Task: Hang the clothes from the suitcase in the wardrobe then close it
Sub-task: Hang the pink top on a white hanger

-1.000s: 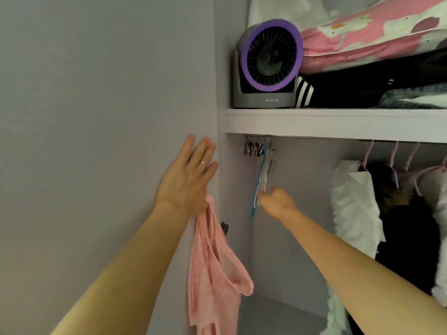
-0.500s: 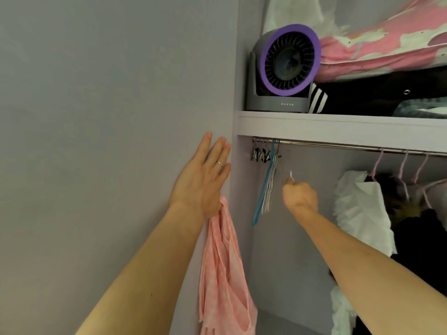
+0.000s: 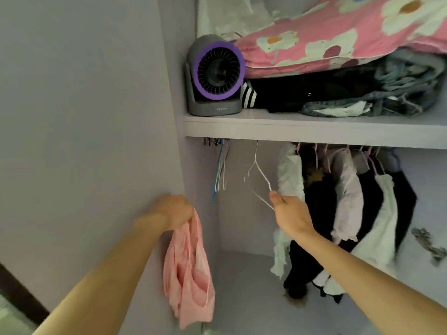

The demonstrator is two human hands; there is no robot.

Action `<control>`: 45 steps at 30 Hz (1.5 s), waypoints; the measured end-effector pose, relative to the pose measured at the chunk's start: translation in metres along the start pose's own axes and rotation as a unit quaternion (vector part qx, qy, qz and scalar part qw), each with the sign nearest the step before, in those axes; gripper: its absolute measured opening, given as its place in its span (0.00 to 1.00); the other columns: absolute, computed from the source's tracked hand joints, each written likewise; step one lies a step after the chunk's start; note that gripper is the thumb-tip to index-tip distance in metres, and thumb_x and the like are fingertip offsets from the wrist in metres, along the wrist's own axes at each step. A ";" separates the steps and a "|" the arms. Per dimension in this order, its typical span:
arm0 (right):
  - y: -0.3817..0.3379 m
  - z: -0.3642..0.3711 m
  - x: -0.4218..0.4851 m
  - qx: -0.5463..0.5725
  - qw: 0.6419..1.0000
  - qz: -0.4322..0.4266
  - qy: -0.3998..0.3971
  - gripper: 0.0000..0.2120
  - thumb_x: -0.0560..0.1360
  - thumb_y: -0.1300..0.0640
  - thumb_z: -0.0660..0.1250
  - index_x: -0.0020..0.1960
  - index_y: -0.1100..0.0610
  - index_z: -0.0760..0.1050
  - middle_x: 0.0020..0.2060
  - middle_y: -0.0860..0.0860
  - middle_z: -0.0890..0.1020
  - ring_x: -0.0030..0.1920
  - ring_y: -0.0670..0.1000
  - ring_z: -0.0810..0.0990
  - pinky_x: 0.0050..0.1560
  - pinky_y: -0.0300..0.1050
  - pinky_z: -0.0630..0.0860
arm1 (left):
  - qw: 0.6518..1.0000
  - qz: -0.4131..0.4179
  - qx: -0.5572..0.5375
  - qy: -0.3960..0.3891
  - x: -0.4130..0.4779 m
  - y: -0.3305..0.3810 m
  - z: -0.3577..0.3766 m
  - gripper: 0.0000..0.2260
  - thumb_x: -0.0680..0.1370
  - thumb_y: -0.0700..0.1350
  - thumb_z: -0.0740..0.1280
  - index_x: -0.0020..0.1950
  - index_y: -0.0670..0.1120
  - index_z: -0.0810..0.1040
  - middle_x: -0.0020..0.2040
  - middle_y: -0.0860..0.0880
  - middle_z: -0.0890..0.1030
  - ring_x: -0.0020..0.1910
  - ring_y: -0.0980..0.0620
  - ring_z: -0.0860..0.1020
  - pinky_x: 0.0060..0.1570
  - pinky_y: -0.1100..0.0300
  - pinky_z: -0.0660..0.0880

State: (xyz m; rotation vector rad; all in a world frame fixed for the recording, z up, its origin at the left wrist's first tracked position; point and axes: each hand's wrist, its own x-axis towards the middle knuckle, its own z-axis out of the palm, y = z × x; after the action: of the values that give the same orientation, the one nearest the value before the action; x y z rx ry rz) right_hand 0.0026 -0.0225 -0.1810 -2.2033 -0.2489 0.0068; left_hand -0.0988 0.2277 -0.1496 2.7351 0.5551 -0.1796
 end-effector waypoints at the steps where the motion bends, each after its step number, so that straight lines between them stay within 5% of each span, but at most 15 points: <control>1: 0.002 -0.007 -0.012 0.022 1.000 0.012 -0.007 0.28 0.83 0.43 0.55 0.33 0.63 0.67 0.28 0.55 0.71 0.31 0.52 0.70 0.36 0.47 0.67 | 0.984 -0.021 -0.176 -0.023 -0.008 0.004 0.005 0.14 0.79 0.42 0.58 0.51 0.40 0.83 0.45 0.45 0.84 0.46 0.44 0.79 0.48 0.62 0.75; 3: 0.010 -0.029 -0.047 0.091 0.995 0.046 -0.012 0.28 0.82 0.44 0.58 0.33 0.64 0.69 0.26 0.56 0.70 0.29 0.51 0.68 0.34 0.46 0.64 | 0.945 -0.044 -0.319 -0.055 -0.023 0.013 0.014 0.11 0.80 0.37 0.61 0.47 0.41 0.83 0.38 0.46 0.82 0.38 0.47 0.78 0.31 0.66 0.73; 6: 0.022 -0.066 -0.106 0.225 0.968 0.108 -0.014 0.28 0.82 0.47 0.61 0.26 0.51 0.56 0.22 0.47 0.57 0.23 0.48 0.56 0.27 0.42 0.55 | 0.927 -0.071 -0.355 -0.098 -0.043 0.032 0.039 0.14 0.72 0.52 0.65 0.52 0.49 0.84 0.43 0.48 0.86 0.46 0.49 0.82 0.48 0.59 0.77; 8: 0.034 -0.082 -0.135 0.319 0.939 0.122 -0.031 0.29 0.82 0.50 0.63 0.28 0.49 0.52 0.26 0.48 0.53 0.25 0.49 0.51 0.26 0.41 0.50 | 0.898 -0.073 -0.419 -0.113 -0.045 0.048 0.059 0.17 0.72 0.55 0.64 0.51 0.46 0.84 0.45 0.46 0.87 0.50 0.45 0.83 0.59 0.49 0.77; 12: 0.068 -0.103 -0.171 0.385 0.910 0.124 -0.095 0.28 0.82 0.50 0.63 0.32 0.53 0.49 0.29 0.51 0.50 0.28 0.50 0.48 0.30 0.44 0.47 | 0.789 -0.061 -0.594 -0.143 -0.062 0.101 0.093 0.21 0.84 0.52 0.56 0.57 0.36 0.79 0.50 0.41 0.85 0.46 0.42 0.81 0.53 0.49 0.78; 15: 0.098 -0.113 -0.182 0.330 0.927 0.126 -0.129 0.28 0.81 0.47 0.62 0.31 0.54 0.51 0.27 0.51 0.52 0.27 0.50 0.50 0.30 0.45 0.48 | 0.723 -0.092 -0.677 -0.101 -0.075 0.134 0.110 0.13 0.83 0.45 0.58 0.44 0.42 0.77 0.40 0.45 0.82 0.37 0.46 0.76 0.47 0.52 0.75; 18: 0.117 -0.128 -0.189 0.168 0.960 0.091 -0.204 0.22 0.79 0.48 0.66 0.31 0.59 0.72 0.24 0.54 0.72 0.25 0.49 0.67 0.29 0.40 0.61 | 0.755 -0.080 -0.644 -0.088 -0.086 0.158 0.114 0.13 0.83 0.43 0.58 0.39 0.45 0.71 0.33 0.49 0.76 0.32 0.48 0.72 0.46 0.52 0.73; 21: 0.115 -0.145 -0.192 0.120 0.960 0.069 -0.242 0.12 0.78 0.49 0.69 0.51 0.59 0.82 0.41 0.50 0.87 0.43 0.45 0.84 0.40 0.33 0.72 | 0.818 -0.024 -0.567 -0.096 -0.100 0.177 0.115 0.11 0.82 0.43 0.58 0.39 0.46 0.71 0.31 0.50 0.76 0.34 0.49 0.72 0.45 0.54 0.72; 24: 0.105 -0.158 -0.177 0.287 0.930 0.105 -0.205 0.11 0.77 0.52 0.70 0.55 0.58 0.80 0.43 0.51 0.86 0.43 0.49 0.83 0.45 0.40 0.75 | 0.896 0.062 -0.432 -0.085 -0.113 0.199 0.120 0.15 0.84 0.47 0.56 0.39 0.44 0.72 0.32 0.51 0.78 0.34 0.51 0.75 0.41 0.59 0.72; 27: 0.097 -0.172 -0.157 0.480 0.851 0.177 -0.121 0.16 0.75 0.46 0.70 0.52 0.59 0.80 0.33 0.48 0.75 0.28 0.46 0.71 0.30 0.38 0.67 | 0.920 0.098 -0.373 -0.072 -0.123 0.214 0.126 0.15 0.84 0.46 0.55 0.42 0.43 0.75 0.38 0.48 0.82 0.38 0.51 0.79 0.45 0.59 0.73; 29: 0.096 -0.183 -0.149 0.478 0.852 0.200 -0.071 0.18 0.78 0.42 0.65 0.49 0.58 0.79 0.27 0.45 0.67 0.23 0.44 0.60 0.23 0.36 0.57 | 0.933 0.112 -0.335 -0.065 -0.125 0.223 0.128 0.13 0.83 0.45 0.55 0.46 0.43 0.77 0.43 0.49 0.83 0.42 0.51 0.80 0.46 0.58 0.73; 32: 0.101 -0.194 -0.149 0.455 0.867 0.202 0.002 0.17 0.80 0.43 0.64 0.39 0.54 0.73 0.24 0.45 0.62 0.21 0.44 0.56 0.19 0.37 0.53 | 0.969 0.133 -0.210 -0.006 -0.126 0.234 0.126 0.10 0.82 0.44 0.54 0.53 0.44 0.75 0.45 0.51 0.77 0.42 0.53 0.74 0.39 0.61 0.69; 37: 0.103 -0.216 -0.157 0.608 0.770 0.170 0.092 0.23 0.78 0.45 0.67 0.27 0.51 0.66 0.24 0.46 0.60 0.23 0.45 0.55 0.22 0.39 0.52 | 0.979 0.069 -0.178 0.069 -0.119 0.239 0.119 0.10 0.81 0.48 0.57 0.53 0.48 0.77 0.44 0.51 0.78 0.44 0.47 0.75 0.39 0.58 0.67; 45: 0.087 -0.209 -0.145 0.681 0.718 0.095 0.108 0.21 0.79 0.52 0.62 0.29 0.52 0.61 0.24 0.47 0.59 0.24 0.47 0.53 0.24 0.42 0.50 | 0.963 0.088 -0.248 0.060 -0.120 0.261 0.104 0.11 0.80 0.46 0.59 0.54 0.47 0.81 0.49 0.49 0.82 0.46 0.50 0.76 0.42 0.57 0.71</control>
State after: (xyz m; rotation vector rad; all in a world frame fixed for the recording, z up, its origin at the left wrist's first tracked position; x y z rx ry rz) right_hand -0.1040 -0.2650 -0.1360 -0.7041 0.1268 0.0338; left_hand -0.1107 -0.0774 -0.1441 2.2951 0.3271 0.1535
